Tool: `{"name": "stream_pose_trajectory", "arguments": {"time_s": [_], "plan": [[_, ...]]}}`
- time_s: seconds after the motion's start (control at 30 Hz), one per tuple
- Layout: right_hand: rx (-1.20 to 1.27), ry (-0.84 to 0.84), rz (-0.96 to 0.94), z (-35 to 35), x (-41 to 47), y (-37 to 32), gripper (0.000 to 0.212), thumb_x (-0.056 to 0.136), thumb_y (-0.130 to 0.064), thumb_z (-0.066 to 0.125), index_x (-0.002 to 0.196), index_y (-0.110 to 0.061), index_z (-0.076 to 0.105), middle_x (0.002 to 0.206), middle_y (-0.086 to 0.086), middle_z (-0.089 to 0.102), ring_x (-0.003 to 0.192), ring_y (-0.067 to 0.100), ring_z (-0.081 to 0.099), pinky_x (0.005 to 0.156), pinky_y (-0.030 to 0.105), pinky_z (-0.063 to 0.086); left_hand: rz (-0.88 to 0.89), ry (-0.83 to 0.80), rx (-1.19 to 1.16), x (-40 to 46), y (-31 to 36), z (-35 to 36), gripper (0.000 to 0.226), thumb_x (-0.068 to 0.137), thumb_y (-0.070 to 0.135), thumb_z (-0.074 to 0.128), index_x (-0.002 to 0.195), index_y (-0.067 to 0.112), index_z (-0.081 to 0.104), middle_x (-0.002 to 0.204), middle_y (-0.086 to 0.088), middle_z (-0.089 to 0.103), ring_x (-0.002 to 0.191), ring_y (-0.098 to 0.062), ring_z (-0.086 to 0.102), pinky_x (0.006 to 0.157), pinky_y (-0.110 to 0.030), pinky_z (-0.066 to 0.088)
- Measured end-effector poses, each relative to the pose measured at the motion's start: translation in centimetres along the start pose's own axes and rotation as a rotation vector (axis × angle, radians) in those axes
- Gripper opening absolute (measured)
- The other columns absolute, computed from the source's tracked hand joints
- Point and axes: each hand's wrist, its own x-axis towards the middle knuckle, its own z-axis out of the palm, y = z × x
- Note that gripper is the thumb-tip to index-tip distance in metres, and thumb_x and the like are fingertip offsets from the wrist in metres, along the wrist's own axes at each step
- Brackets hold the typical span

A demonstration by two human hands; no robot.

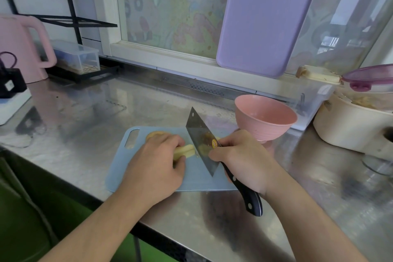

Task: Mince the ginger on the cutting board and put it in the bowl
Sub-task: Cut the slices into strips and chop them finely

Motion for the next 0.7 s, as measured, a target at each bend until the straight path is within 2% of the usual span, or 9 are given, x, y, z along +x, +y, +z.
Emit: {"name": "stream_pose_trajectory", "arguments": {"time_s": [0.33,0.5,0.6,0.7], "plan": [[0.033,0.042,0.061,0.47,0.03,0.05,0.029,0.079,-0.010,0.061,0.070,0.009,0.041,0.058,0.012,0.035,0.056,0.021,0.033,0.059,0.039,0.028,-0.018,0.021,0.048,-0.13,0.19,-0.21,0.016,0.093,0.029,0.059,0.108,0.033,0.062,0.110,0.018,0.060,0.111,-0.007,0.052,0.086,-0.034,0.053],[0.064,0.035,0.060,0.23,-0.31,-0.11,0.030,0.081,-0.008,0.062,0.061,0.003,0.043,0.053,0.013,0.040,0.051,0.021,0.035,0.057,0.036,0.028,0.007,-0.027,-0.032,-0.31,0.03,-0.21,0.018,0.094,0.027,0.063,0.111,0.034,0.063,0.109,0.020,0.059,0.111,-0.006,0.051,0.090,-0.033,0.051],[0.041,0.043,0.059,0.33,-0.25,-0.17,0.028,0.080,-0.010,0.061,0.069,0.009,0.045,0.055,0.014,0.039,0.053,0.021,0.035,0.058,0.038,0.030,0.026,-0.047,-0.062,-0.25,0.14,-0.30,0.020,0.095,0.028,0.064,0.114,0.036,0.063,0.107,0.023,0.059,0.106,-0.003,0.050,0.090,-0.031,0.050],[0.042,0.051,0.053,0.24,-0.26,-0.13,0.029,0.081,-0.010,0.063,0.067,0.007,0.044,0.053,0.013,0.040,0.051,0.020,0.037,0.058,0.037,0.031,0.025,-0.040,-0.059,-0.24,0.23,-0.33,0.021,0.095,0.029,0.063,0.114,0.037,0.063,0.108,0.022,0.059,0.106,-0.003,0.051,0.089,-0.031,0.051]]}}
